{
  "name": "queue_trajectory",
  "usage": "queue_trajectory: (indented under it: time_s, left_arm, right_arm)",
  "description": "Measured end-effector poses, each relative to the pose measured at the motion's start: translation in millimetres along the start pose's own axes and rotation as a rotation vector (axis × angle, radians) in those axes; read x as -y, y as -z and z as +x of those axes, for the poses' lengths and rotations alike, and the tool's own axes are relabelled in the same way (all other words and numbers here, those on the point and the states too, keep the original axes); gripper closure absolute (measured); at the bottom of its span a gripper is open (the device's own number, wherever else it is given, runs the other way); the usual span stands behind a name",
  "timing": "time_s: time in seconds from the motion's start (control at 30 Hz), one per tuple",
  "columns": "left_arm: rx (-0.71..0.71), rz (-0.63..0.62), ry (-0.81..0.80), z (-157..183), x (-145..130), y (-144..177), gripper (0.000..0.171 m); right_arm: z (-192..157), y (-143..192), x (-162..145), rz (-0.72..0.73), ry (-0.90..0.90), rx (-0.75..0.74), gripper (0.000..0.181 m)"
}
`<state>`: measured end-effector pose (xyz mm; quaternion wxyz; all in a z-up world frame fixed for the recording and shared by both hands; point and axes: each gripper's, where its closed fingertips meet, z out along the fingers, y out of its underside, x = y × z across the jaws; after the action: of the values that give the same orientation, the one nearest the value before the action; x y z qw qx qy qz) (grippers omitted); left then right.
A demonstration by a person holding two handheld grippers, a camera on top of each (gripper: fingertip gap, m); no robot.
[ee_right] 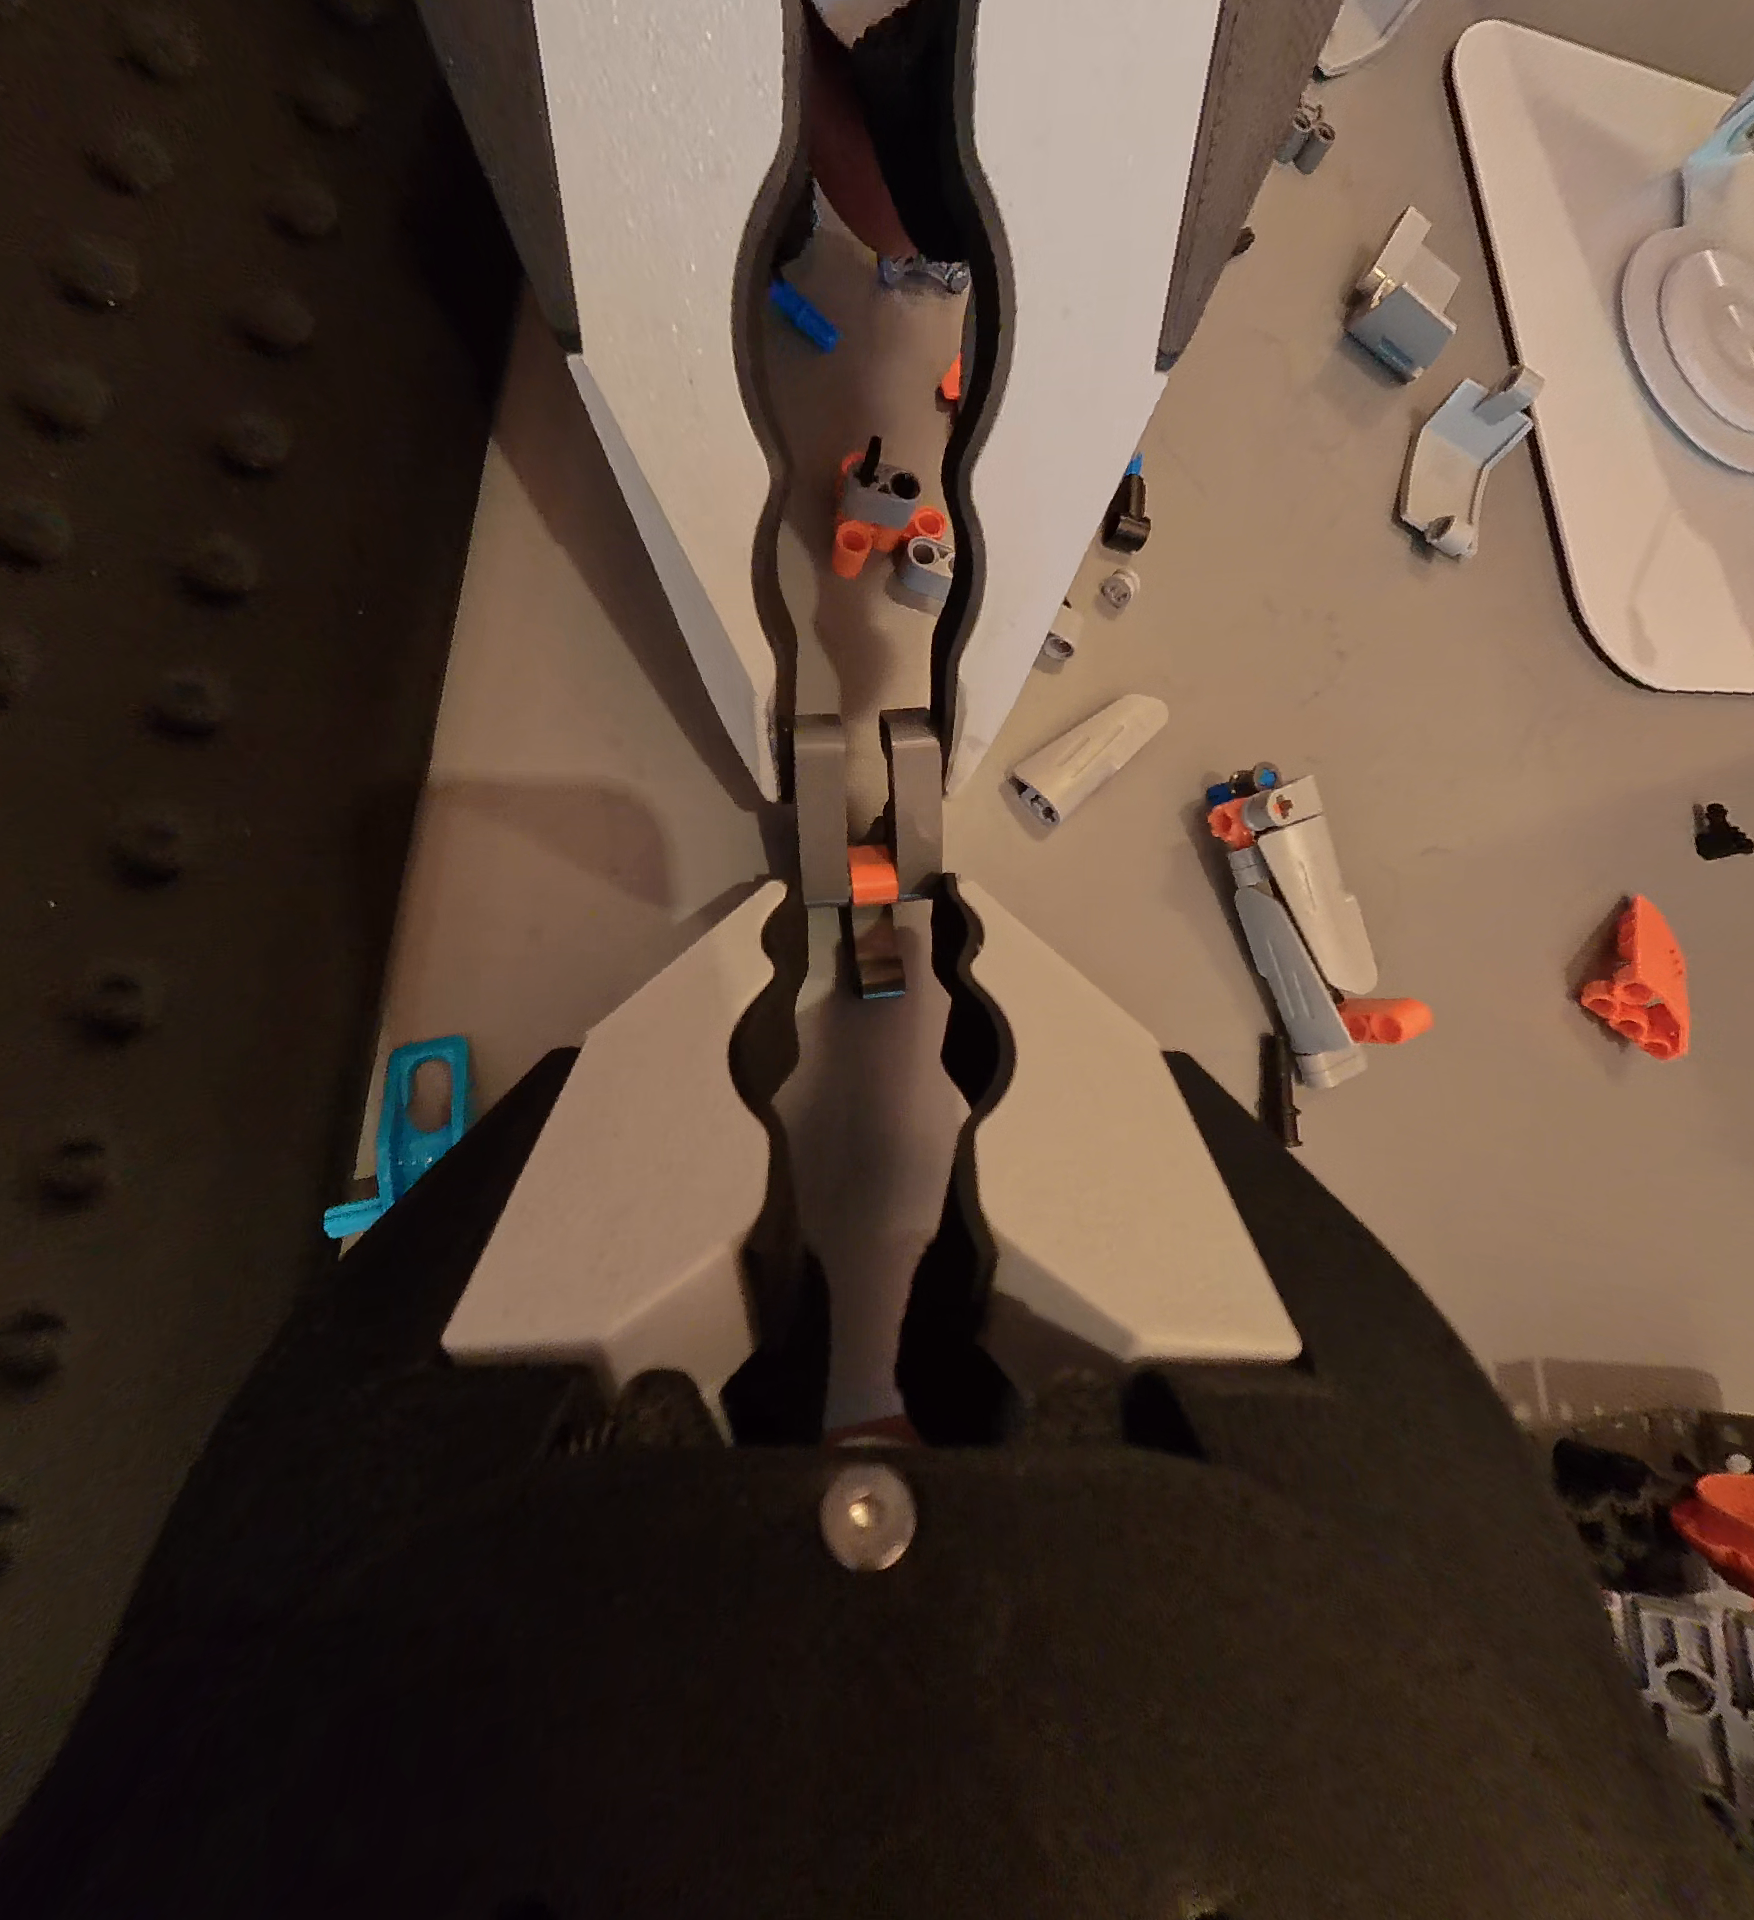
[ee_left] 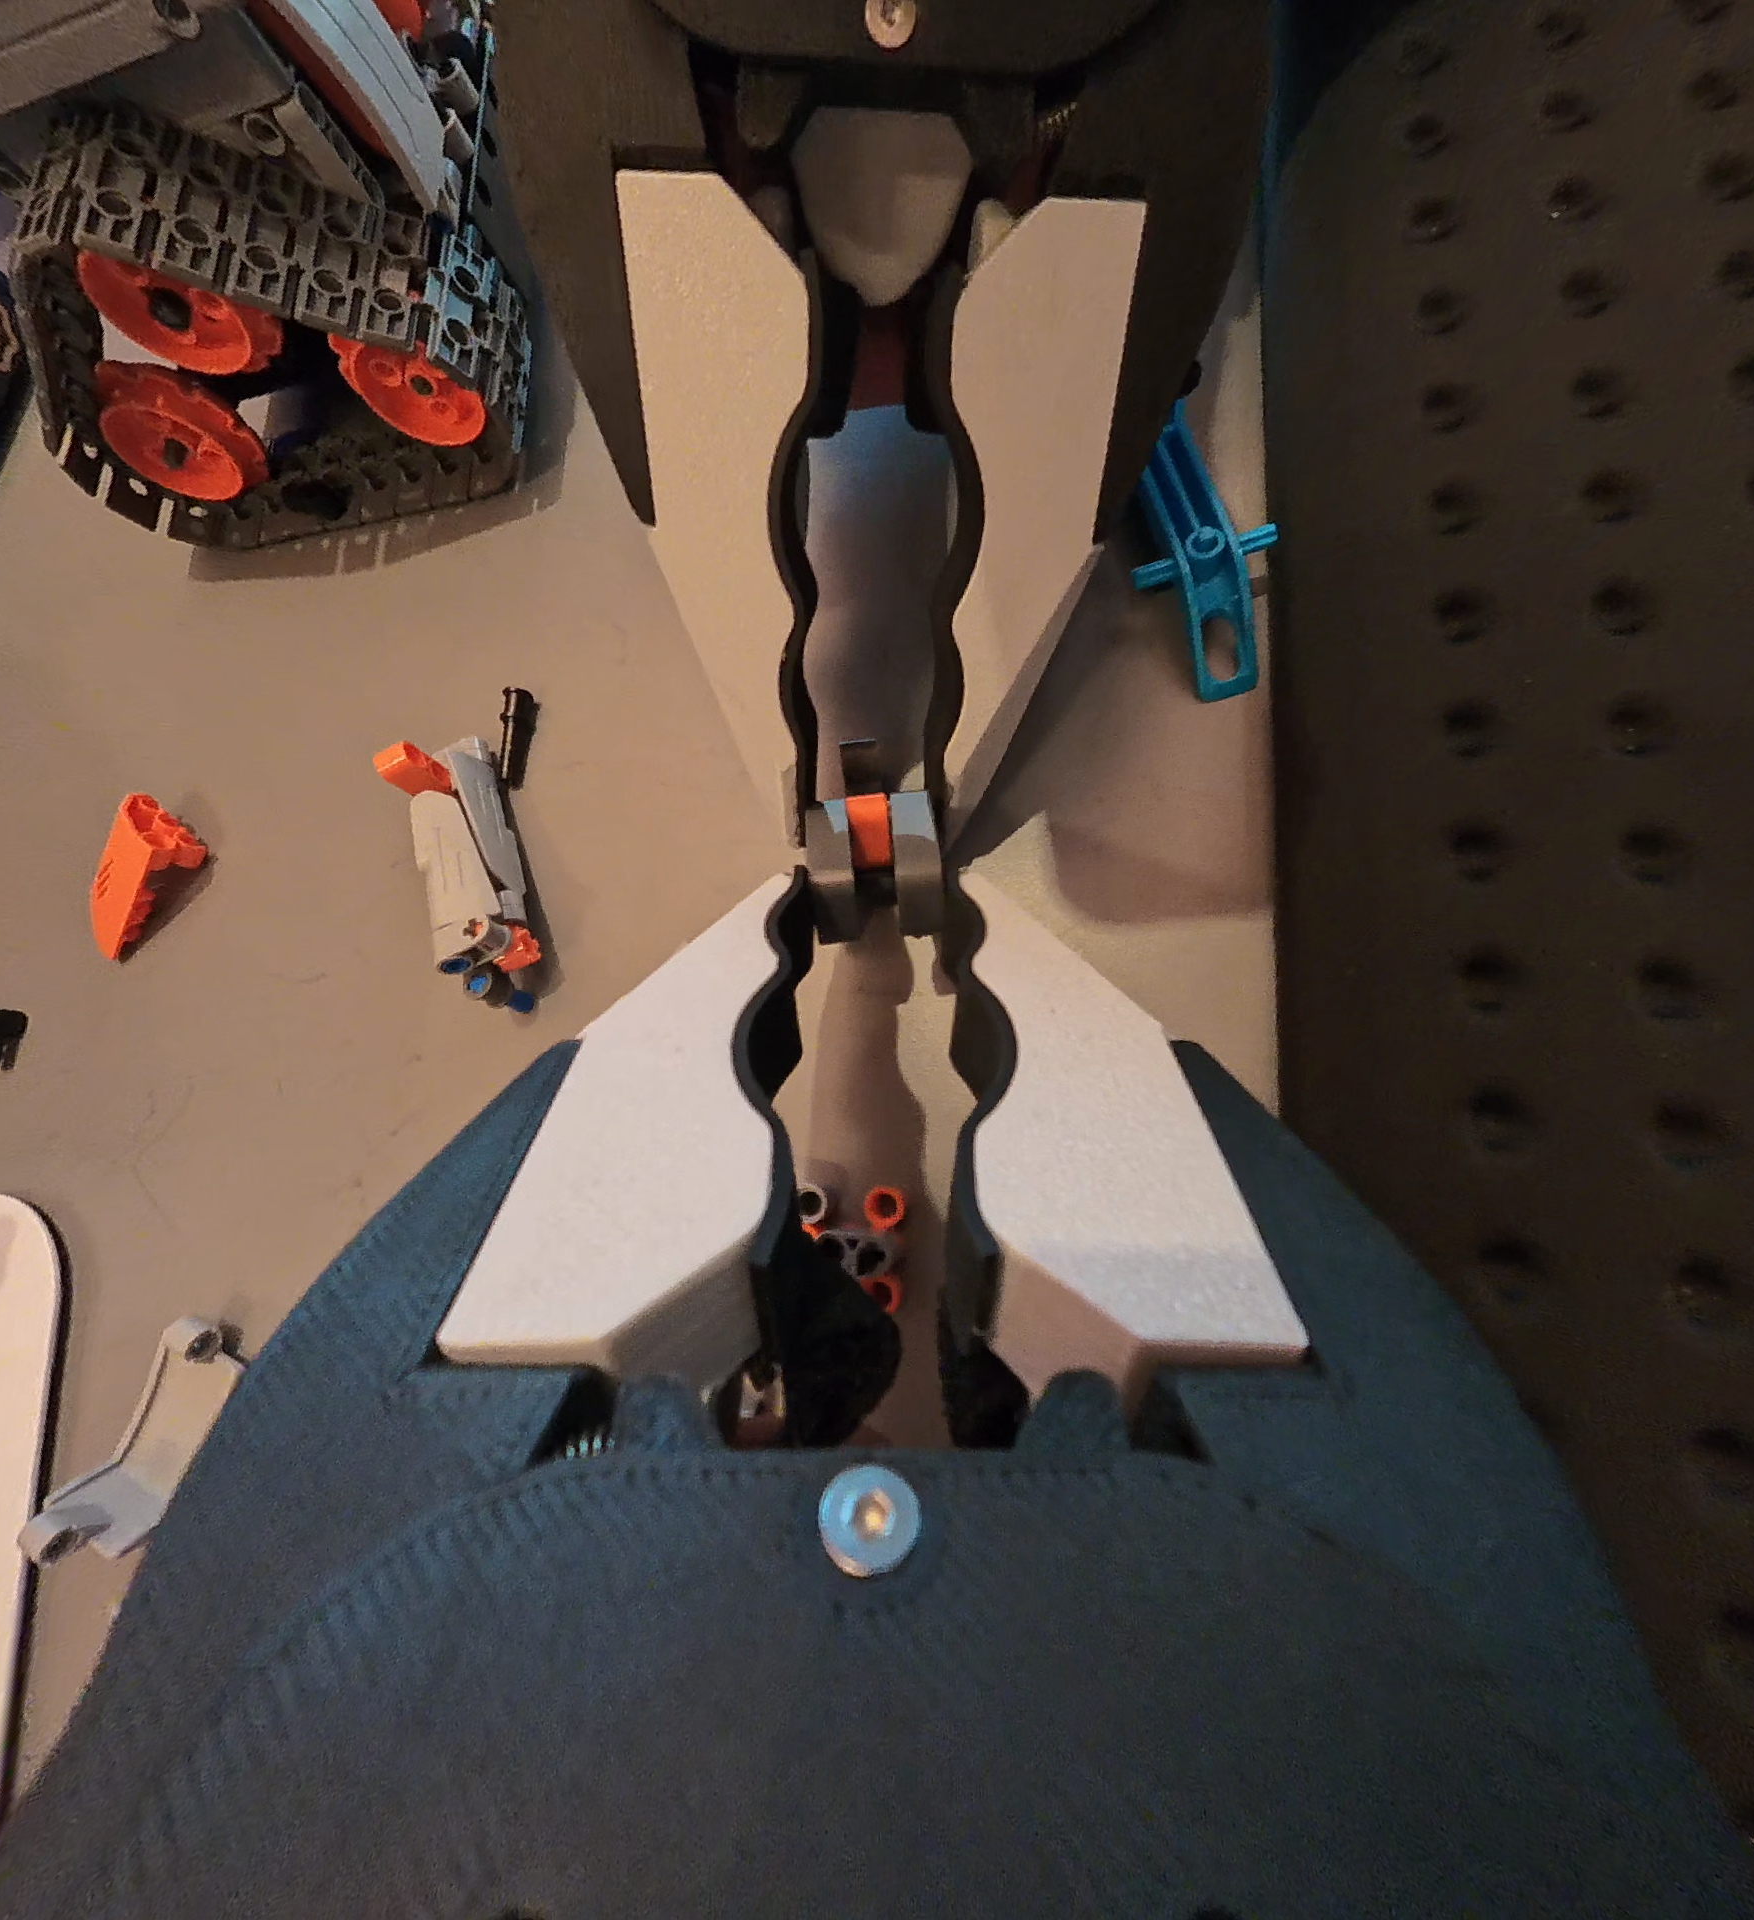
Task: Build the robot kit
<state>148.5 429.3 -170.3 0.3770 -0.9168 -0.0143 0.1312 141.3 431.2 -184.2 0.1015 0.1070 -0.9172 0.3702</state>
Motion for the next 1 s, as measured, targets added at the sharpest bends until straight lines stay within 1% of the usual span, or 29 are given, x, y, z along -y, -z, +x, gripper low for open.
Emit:
queue_trajectory:
  time_s: [0.17,0.3,0.4,0.47,0.53,0.57,0.7,0.8,1.0]
  left_arm:
    - [-0.028,0.002,0.007,1.3,0.3,0.4,0.152]
    - [-0.031,0.005,0.009,1.7,0.1,0.6,0.149]
    - [0.009,-0.005,0.001,-0.5,0.6,1.4,0.147]
    - [0.026,0.012,0.002,-3.6,3.1,4.9,0.142]
    - [-0.004,0.038,0.03,-1.2,6.0,7.2,0.145]
    - [-0.001,0.031,0.023,-1.0,4.5,6.5,0.148]
    - [-0.008,0.023,0.015,-0.2,2.4,6.4,0.149]
    - [-0.021,0.023,0.022,-0.2,0.7,7.9,0.149]
    - [-0.032,0.022,0.027,-0.2,-1.0,8.9,0.149]
  right_arm:
    - [-1.0,-0.4,0.6,0.002,-0.006,0.01,0.16]
    - [-1.8,-0.3,0.4,0.008,-0.008,0.023,0.159]
    - [-1.3,1.5,0.2,0.014,-0.012,0.026,0.159]
    - [-0.8,1.7,0.7,0.017,-0.017,0.024,0.158]
    - [-1.6,1.3,-1.1,0.009,-0.012,0.028,0.158]
    - [-1.3,1.3,-0.8,0.011,-0.02,0.03,0.158]
    - [-2.8,1.0,0.4,0.027,-0.037,0.044,0.158]
    - [0.7,2.4,1.2,0.035,-0.044,0.027,0.15]
    - [0.3,7.3,0.6,0.057,-0.066,0.055,0.154]
